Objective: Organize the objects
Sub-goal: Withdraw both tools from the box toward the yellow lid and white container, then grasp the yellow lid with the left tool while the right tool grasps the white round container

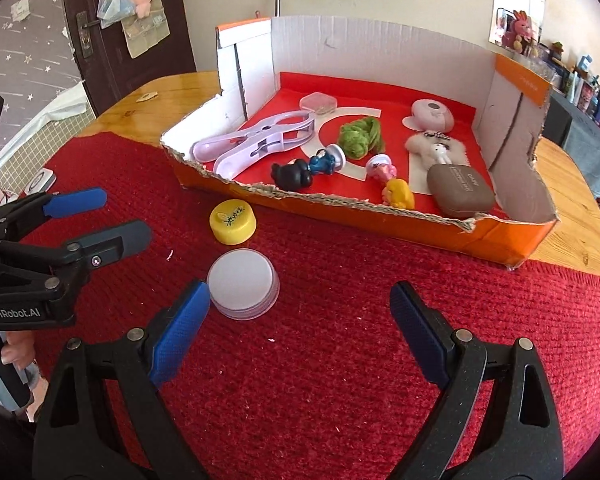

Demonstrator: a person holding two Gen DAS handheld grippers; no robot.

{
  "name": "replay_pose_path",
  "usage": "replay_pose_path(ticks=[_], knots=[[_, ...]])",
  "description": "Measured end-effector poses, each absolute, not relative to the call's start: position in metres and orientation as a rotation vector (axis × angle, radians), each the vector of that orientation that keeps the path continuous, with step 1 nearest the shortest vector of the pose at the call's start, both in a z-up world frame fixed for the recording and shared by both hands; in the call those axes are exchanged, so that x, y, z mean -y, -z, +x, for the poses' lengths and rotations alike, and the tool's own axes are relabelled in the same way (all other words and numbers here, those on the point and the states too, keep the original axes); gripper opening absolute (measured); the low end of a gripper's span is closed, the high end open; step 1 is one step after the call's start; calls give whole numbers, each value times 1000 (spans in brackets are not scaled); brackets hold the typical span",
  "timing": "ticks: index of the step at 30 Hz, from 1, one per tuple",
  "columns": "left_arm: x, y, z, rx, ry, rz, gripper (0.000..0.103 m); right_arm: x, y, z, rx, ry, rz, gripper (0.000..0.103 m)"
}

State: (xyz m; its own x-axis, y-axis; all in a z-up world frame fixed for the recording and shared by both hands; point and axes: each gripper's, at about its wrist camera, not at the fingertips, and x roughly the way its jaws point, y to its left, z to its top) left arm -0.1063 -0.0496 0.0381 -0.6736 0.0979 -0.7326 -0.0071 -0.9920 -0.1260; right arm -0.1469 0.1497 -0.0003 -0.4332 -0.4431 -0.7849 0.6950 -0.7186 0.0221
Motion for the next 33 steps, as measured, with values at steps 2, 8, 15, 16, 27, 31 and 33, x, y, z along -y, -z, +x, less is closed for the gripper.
replay_pose_path(ticks=[2, 8, 15, 16, 27, 31, 33], knots=[[50, -36, -109, 172, -2799, -1254, 89, -147, 4, -150, -395, 2146, 1090, 92], [40, -33, -116, 138, -2750, -1264, 89, -166, 4, -159, -395, 2222, 1105, 92], [24, -26, -129, 112, -2666, -1267, 89, -196, -4, -169, -337, 2193, 1076, 92], [22, -26, -130, 104, -2658, -1264, 89, -195, -4, -169, -356, 2180, 1057, 92], [8, -26, -146, -3, -2616, -1257, 69, -173, 5, -170, -484, 2037, 1009, 85], [3, -26, -151, -40, -2599, -1253, 61, -168, 8, -169, -491, 2050, 1013, 82], [2, -27, -154, -49, -2594, -1252, 58, -168, 7, -170, -479, 2052, 1014, 78]])
